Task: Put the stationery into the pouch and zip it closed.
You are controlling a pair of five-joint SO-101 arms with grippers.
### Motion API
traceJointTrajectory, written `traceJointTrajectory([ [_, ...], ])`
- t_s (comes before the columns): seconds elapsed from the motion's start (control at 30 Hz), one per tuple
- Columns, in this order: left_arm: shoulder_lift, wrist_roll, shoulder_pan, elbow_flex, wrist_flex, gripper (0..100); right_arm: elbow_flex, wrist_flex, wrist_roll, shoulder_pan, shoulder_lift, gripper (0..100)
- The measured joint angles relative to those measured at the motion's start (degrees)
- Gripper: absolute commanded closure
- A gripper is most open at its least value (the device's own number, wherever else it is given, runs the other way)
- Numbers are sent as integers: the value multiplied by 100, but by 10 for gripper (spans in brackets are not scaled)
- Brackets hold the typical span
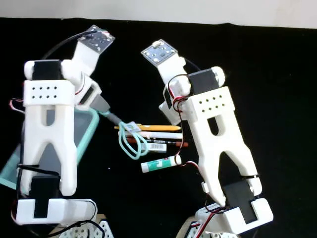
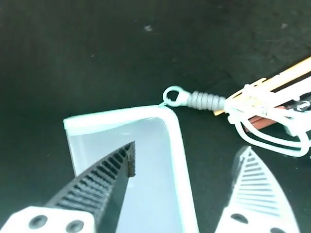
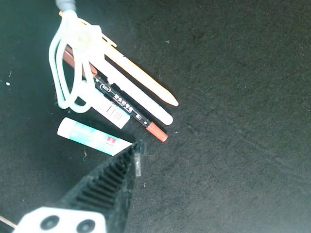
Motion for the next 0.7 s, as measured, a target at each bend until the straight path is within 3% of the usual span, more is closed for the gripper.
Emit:
traceJointTrajectory([
  [0.3,18,-220,-1125,88,-202,659,0,0,0,0,0,361],
  [0.57,18,-220,-1178,1143,-747,659,62,-18,-44,-26,0,361],
  [0.7,18,-220,-1213,1398,-888,659,712,-545,-325,-527,-9,361],
])
